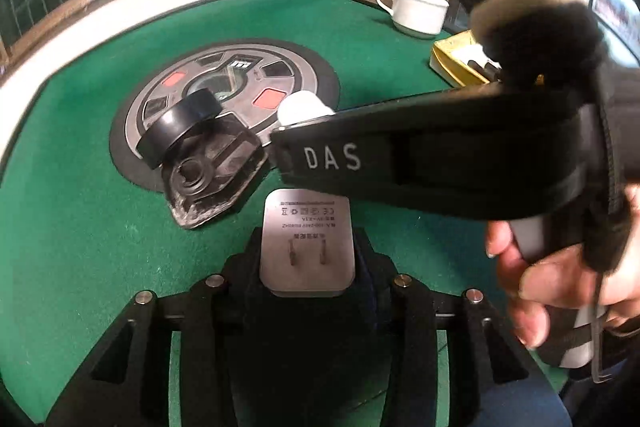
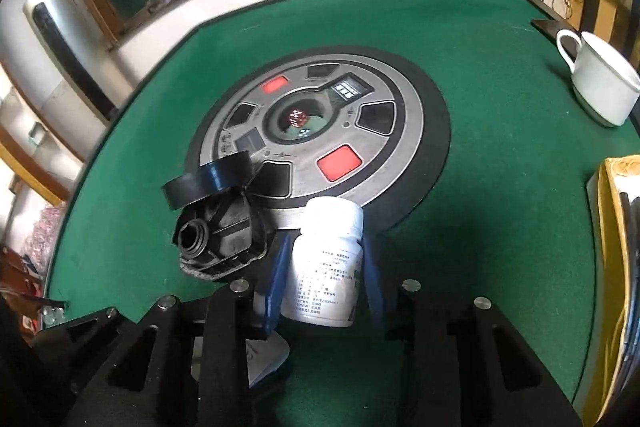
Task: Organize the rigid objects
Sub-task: 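Grasp a white pill bottle with the right gripper while the left gripper holds the plug, then carry the plug and bottle over the tray and lower them with both grippers, then open both grippers to release the plug and bottle in the tray, then move the left gripper to the black tape roll and grasp it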
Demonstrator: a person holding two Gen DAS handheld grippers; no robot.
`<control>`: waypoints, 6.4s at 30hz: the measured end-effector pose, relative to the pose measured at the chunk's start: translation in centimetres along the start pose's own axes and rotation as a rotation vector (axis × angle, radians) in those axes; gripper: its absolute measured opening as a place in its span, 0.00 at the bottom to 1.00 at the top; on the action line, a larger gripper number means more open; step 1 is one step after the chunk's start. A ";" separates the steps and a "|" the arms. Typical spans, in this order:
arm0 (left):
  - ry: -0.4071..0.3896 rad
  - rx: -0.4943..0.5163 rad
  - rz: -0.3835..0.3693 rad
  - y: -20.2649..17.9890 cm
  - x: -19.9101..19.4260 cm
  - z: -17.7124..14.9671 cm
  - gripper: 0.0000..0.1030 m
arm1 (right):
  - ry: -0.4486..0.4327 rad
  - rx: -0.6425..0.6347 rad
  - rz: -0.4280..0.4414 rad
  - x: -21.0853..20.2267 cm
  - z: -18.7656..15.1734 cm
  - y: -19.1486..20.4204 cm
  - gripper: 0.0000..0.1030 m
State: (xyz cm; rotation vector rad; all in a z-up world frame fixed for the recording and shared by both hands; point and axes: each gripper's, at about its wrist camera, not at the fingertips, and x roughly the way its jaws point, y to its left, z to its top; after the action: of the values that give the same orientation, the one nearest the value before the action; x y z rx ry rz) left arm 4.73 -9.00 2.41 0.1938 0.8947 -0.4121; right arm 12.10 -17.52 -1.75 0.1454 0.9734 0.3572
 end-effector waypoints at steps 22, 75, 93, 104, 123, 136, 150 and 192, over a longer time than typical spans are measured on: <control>-0.023 -0.099 -0.140 1.1 -0.4 0.4 0.36 | -0.181 0.119 0.131 -8.1 -3.9 -5.0 0.30; -0.071 0.039 -0.457 -18.7 -0.3 7.8 0.36 | -0.290 0.272 -0.079 -21.2 -5.6 -22.4 0.31; -0.005 0.043 -0.437 -19.8 2.6 7.1 0.36 | -0.075 0.224 -0.198 -13.2 0.6 -25.9 0.29; -0.030 0.066 -0.414 -20.6 2.0 6.6 0.36 | -0.069 0.233 -0.210 -12.9 1.1 -26.4 0.29; -0.092 0.008 -0.453 -19.6 0.6 7.1 0.61 | -0.213 0.345 0.014 -20.4 -5.2 -24.4 0.38; -0.171 -0.035 -0.455 -16.6 -2.6 7.1 0.61 | -0.344 0.352 0.071 -24.0 -9.4 -20.9 0.40; -0.235 -0.210 -0.161 -0.4 -7.3 4.4 0.73 | -0.225 0.100 0.190 -18.6 -8.1 -10.0 0.47; -0.059 -0.475 -0.028 10.0 -0.4 0.5 0.13 | -0.057 0.049 0.217 -11.8 -8.2 -5.4 0.47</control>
State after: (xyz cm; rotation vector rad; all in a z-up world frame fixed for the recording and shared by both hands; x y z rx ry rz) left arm 9.08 -0.03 2.96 -0.2661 0.9134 -0.2207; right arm 0.60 -27.14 1.38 0.3059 0.9127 0.5251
